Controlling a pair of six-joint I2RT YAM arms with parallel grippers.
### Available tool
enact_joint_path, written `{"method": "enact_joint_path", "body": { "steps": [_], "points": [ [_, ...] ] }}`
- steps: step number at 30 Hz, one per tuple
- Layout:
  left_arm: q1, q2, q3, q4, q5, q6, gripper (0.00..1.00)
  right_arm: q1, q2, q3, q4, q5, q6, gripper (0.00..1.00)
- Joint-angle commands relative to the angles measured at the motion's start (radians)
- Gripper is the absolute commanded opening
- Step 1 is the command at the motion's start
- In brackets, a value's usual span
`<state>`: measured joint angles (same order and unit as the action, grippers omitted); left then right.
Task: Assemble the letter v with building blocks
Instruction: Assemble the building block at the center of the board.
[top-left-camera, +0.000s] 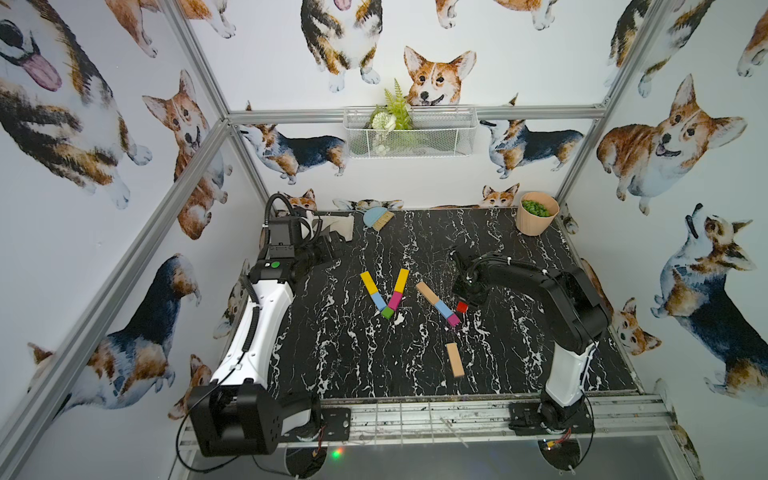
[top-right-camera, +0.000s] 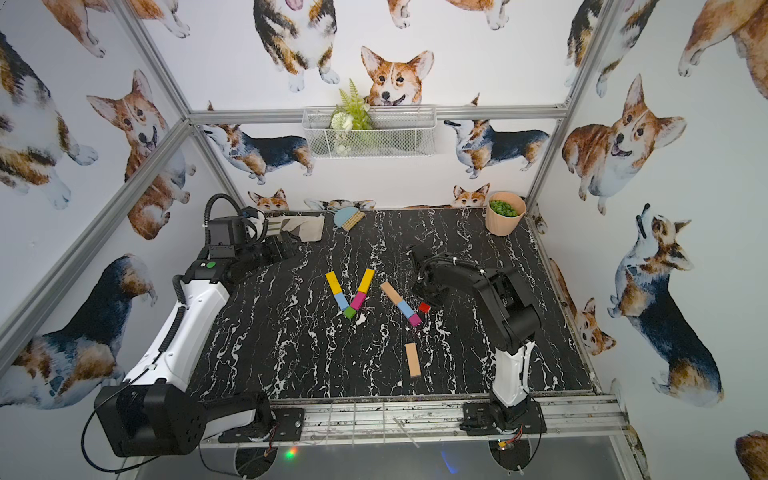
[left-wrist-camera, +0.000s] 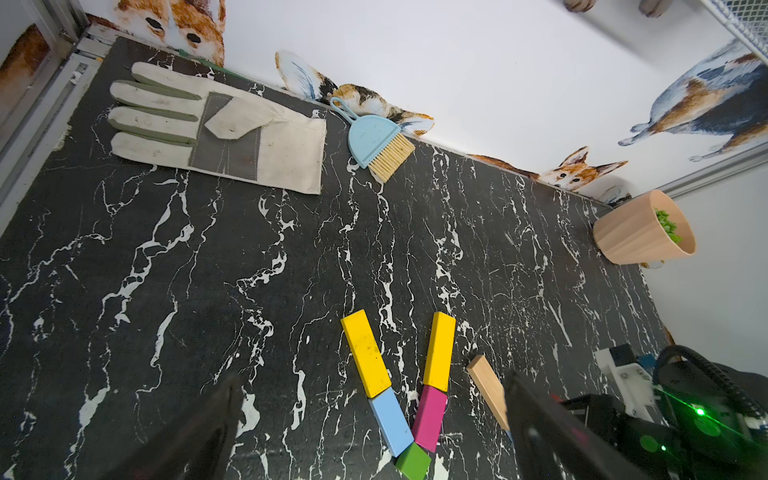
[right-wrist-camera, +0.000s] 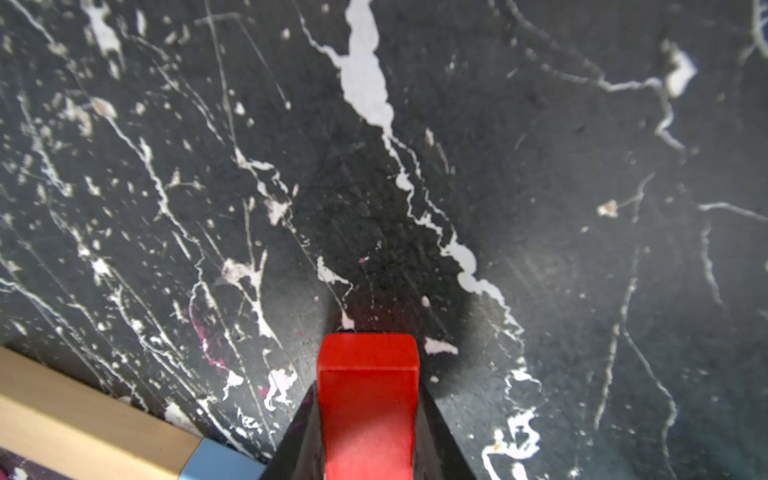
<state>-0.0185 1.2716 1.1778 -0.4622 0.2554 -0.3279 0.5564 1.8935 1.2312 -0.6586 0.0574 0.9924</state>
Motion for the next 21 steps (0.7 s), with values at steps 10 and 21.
{"method": "enact_joint_path", "body": {
  "steps": [10, 21],
  "points": [
    [-0.001, -0.004, 0.008, 0.002, 0.003, 0.015, 1.0, 0.002, 0.004, -0.032, 0.023, -0.008, 0.055, 0.47],
    [-0.001, -0.007, 0.007, 0.002, 0.0, 0.017, 1.0, 0.01, -0.074, -0.058, 0.012, 0.007, 0.035, 0.56]
  ]
}}
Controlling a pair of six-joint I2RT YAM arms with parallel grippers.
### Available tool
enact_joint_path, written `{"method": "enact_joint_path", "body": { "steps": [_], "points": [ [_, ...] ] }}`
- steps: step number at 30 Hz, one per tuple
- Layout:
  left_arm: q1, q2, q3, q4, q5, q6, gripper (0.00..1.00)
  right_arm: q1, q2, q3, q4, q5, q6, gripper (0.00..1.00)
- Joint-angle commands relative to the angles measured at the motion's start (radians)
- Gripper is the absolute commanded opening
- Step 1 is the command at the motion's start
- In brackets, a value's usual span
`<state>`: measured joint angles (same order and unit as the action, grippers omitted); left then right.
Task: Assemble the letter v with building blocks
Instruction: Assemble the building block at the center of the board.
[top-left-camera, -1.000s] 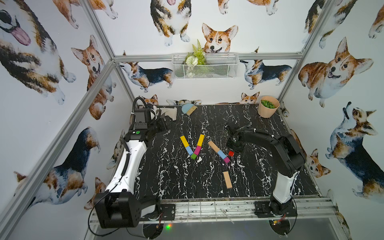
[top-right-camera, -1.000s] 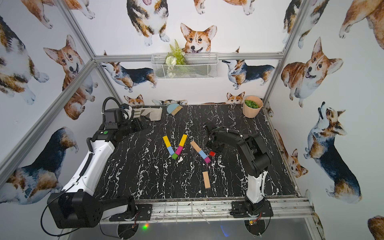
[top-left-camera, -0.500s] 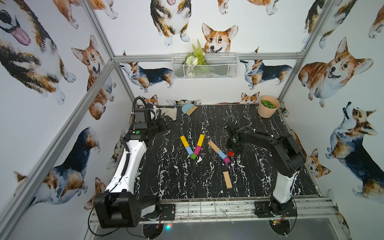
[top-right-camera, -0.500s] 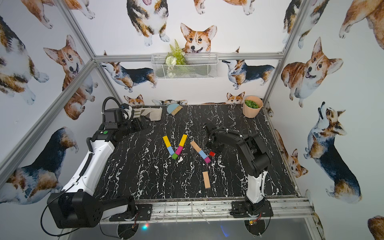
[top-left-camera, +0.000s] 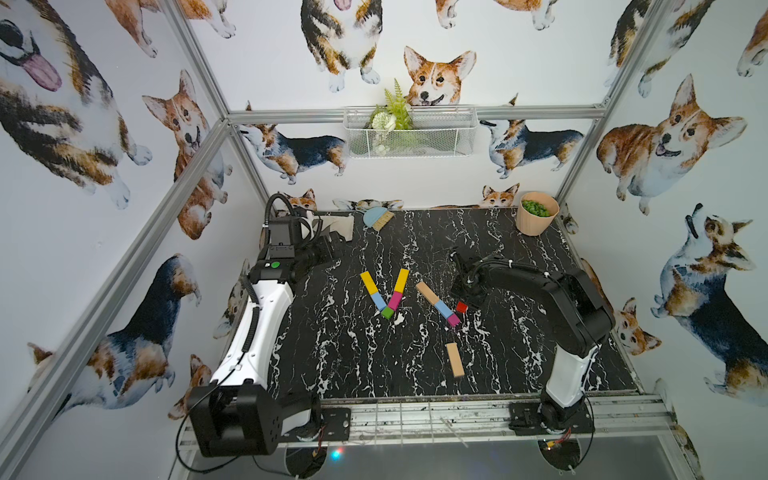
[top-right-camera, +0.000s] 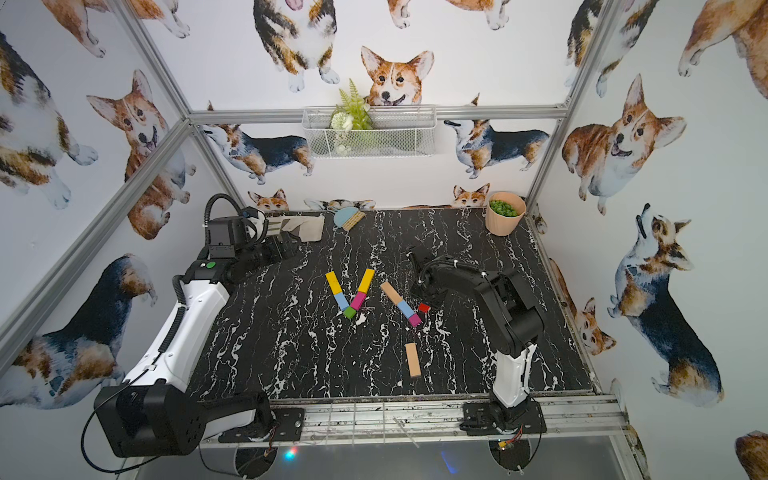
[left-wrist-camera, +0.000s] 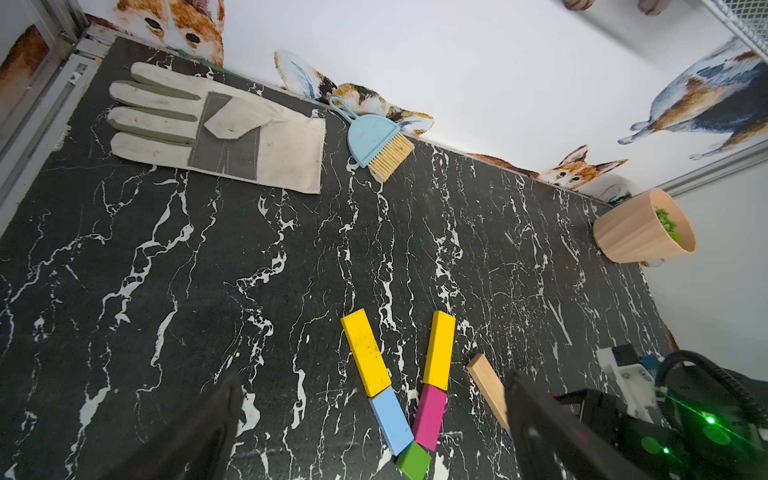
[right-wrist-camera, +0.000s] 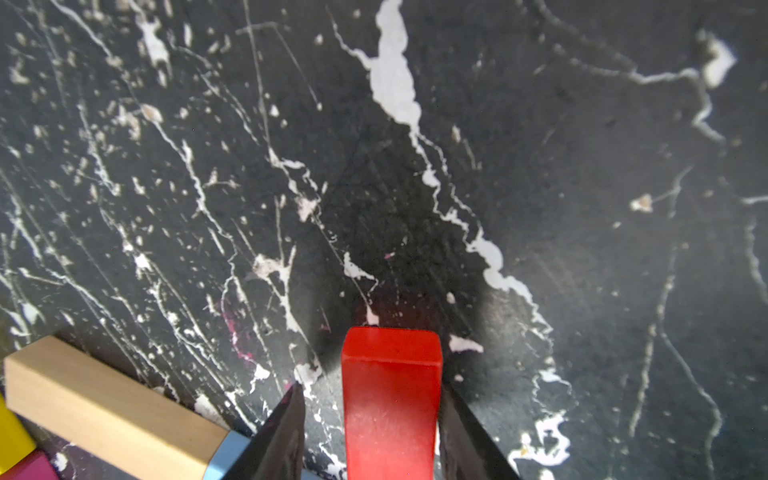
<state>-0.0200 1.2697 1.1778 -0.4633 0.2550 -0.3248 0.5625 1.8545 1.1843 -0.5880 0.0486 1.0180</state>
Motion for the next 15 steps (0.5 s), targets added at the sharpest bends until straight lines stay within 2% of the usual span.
{"method": "enact_joint_path", "body": {
  "steps": [1, 9, 15],
  "points": [
    [0.001, -0.004, 0.007, 0.002, -0.002, 0.015, 1.0, 0.005, -0.052, -0.014, -0.064, 0.021, 0.001, 0.57],
    [0.009, 0.0, 0.009, 0.001, -0.014, 0.021, 1.0, 0.007, -0.177, -0.035, -0.081, 0.048, -0.116, 0.71],
    [0.022, 0.011, 0.002, 0.017, 0.007, 0.009, 1.0, -0.025, -0.103, 0.035, -0.052, -0.089, -0.296, 0.75]
  ]
}}
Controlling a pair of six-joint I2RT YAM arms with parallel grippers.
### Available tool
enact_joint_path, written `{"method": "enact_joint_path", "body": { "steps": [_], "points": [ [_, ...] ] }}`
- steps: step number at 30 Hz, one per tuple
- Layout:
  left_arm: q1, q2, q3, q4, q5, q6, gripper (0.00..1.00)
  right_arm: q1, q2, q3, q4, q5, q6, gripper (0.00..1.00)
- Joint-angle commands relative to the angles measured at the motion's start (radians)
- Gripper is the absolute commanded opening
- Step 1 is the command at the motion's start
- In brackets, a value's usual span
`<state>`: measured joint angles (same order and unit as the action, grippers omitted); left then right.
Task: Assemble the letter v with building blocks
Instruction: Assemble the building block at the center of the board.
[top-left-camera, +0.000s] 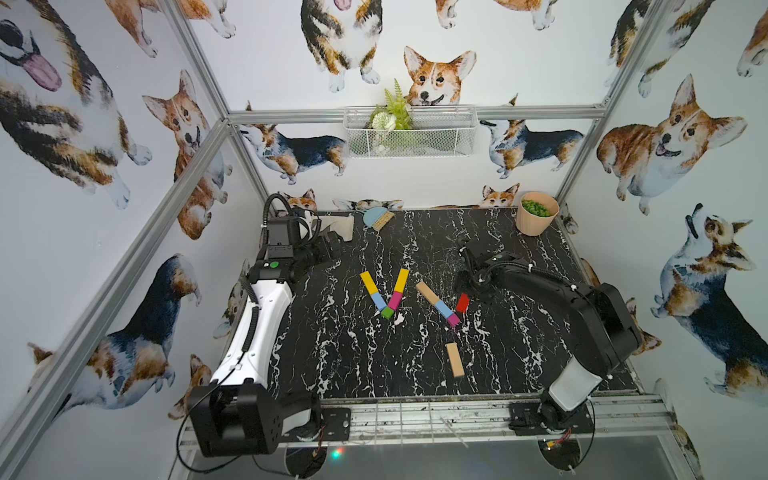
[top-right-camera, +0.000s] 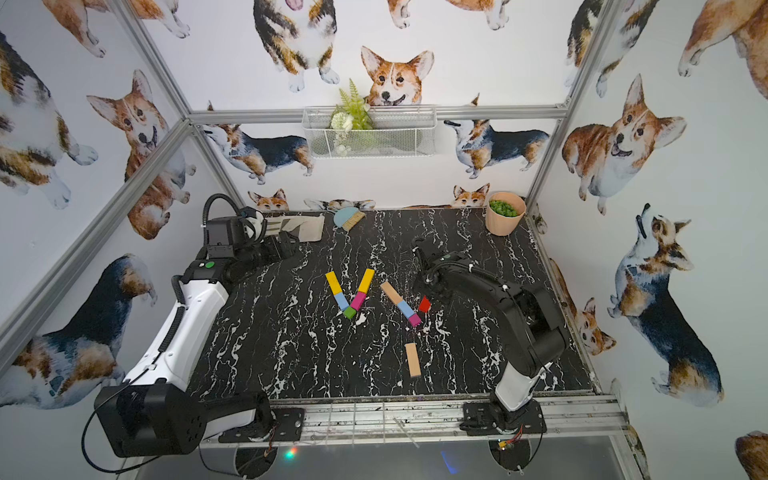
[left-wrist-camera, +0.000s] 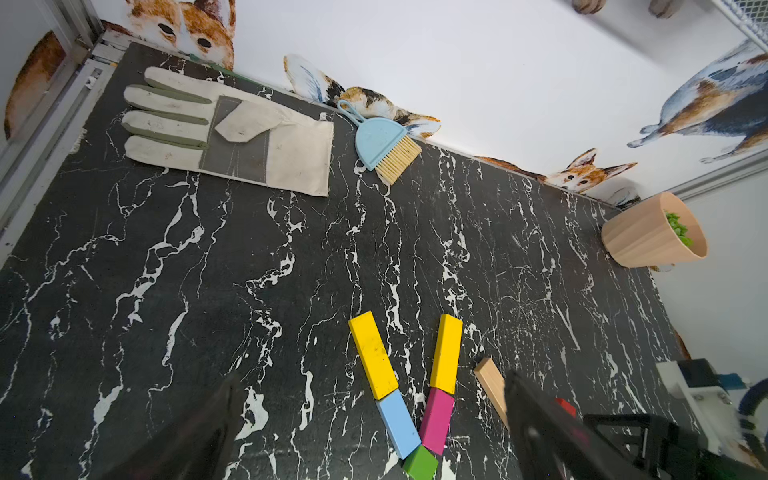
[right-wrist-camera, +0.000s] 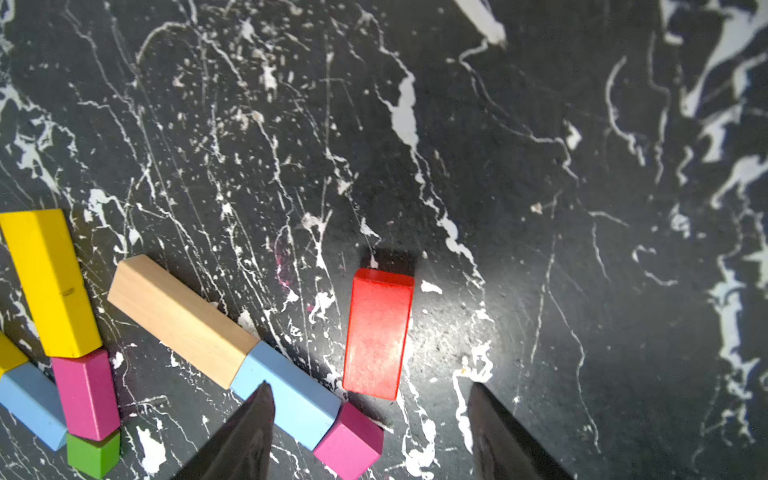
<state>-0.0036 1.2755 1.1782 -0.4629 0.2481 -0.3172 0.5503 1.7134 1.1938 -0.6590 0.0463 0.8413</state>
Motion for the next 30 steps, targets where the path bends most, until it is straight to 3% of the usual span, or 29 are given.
{"method": "enact_joint_path", "body": {
  "steps": [1, 5, 12, 30],
  "points": [
    [0.006, 0.005, 0.0, 0.019, 0.015, 0.001, 1.0, -0.018, 0.054, 0.031, 0.036, -0.122, -0.143, 0.75],
    [0.007, 0.008, -0.01, 0.026, 0.012, 0.006, 1.0, -0.03, 0.118, 0.08, 0.056, -0.18, -0.217, 0.76],
    [0.006, 0.015, -0.013, 0.031, 0.013, 0.006, 1.0, -0.041, 0.177, 0.17, 0.027, -0.174, -0.291, 0.78],
    [0.01, 0.018, -0.012, 0.031, 0.011, 0.006, 1.0, -0.073, 0.223, 0.169, 0.027, -0.17, -0.303, 0.78]
  ]
}}
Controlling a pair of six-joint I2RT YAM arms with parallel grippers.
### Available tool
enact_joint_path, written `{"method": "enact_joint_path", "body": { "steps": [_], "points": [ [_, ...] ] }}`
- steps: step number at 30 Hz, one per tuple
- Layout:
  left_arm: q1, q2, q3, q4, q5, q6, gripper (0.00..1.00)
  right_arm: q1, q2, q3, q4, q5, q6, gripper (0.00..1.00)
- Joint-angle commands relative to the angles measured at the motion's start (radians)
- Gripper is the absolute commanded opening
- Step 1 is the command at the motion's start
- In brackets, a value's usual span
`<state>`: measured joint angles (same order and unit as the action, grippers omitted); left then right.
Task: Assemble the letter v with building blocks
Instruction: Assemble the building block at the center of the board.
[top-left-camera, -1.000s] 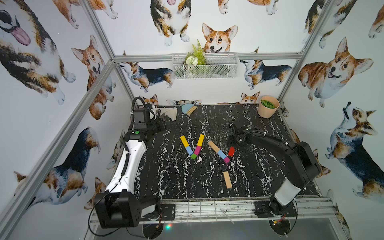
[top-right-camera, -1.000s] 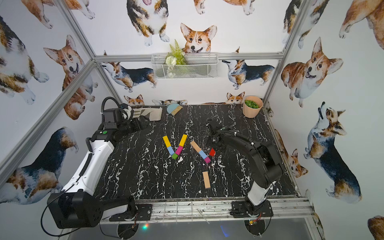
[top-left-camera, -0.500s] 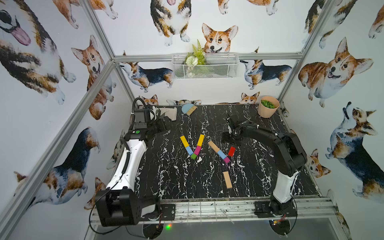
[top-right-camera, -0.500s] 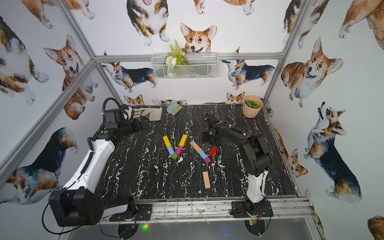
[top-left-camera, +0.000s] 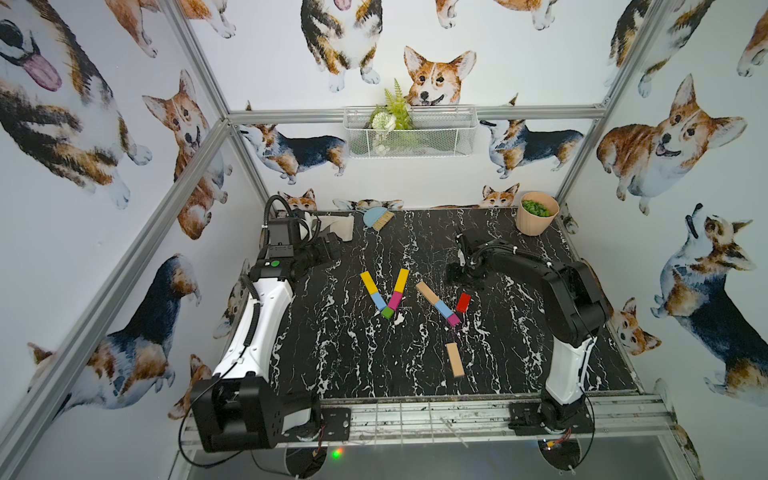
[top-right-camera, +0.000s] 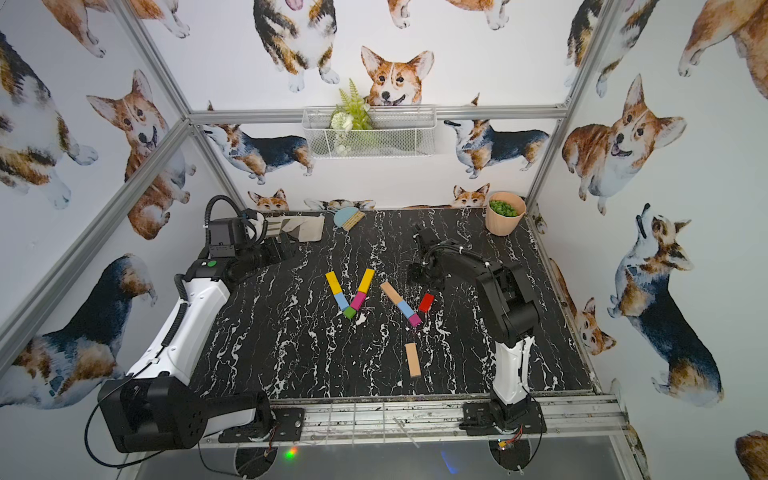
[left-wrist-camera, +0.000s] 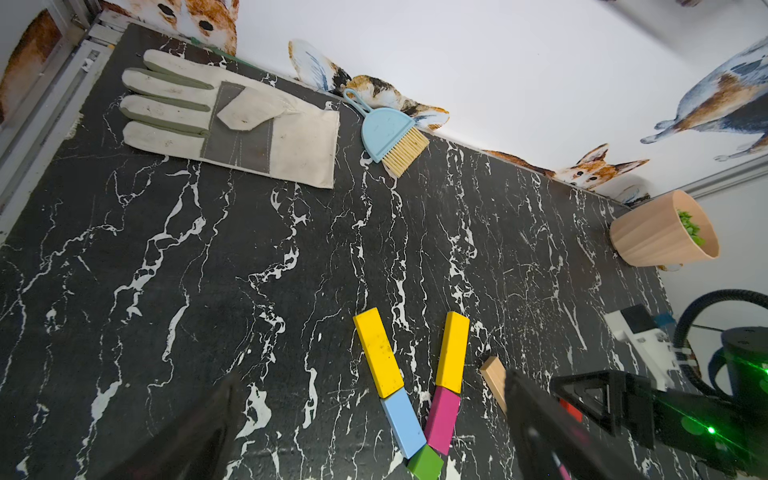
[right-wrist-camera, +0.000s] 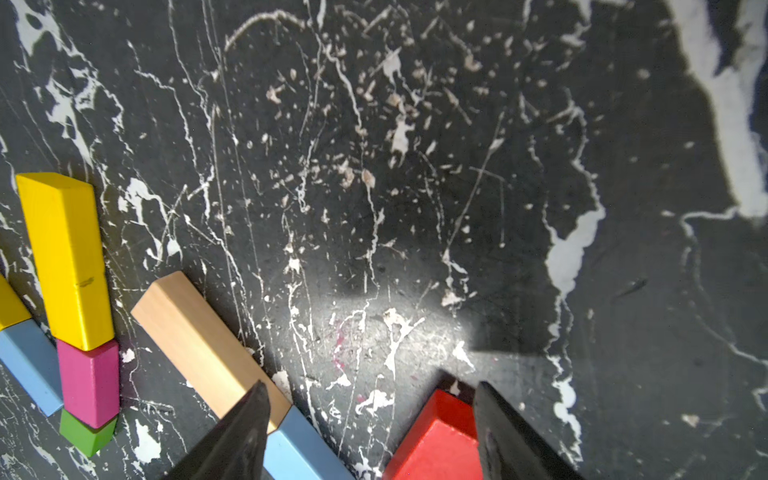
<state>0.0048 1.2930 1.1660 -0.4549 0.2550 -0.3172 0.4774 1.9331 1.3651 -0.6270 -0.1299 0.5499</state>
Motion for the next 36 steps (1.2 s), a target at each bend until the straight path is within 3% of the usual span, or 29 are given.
{"method": "enact_joint_path", "body": {
  "steps": [1, 36],
  "points": [
    [0.002, 0.0, 0.0, 0.023, 0.004, 0.005, 1.0, -0.001, 0.005, -0.003, -0.006, 0.007, -0.012, 0.78],
    [0.002, -0.003, 0.0, 0.022, 0.005, 0.006, 1.0, -0.003, 0.004, -0.04, 0.018, -0.047, 0.019, 0.81]
  ]
}}
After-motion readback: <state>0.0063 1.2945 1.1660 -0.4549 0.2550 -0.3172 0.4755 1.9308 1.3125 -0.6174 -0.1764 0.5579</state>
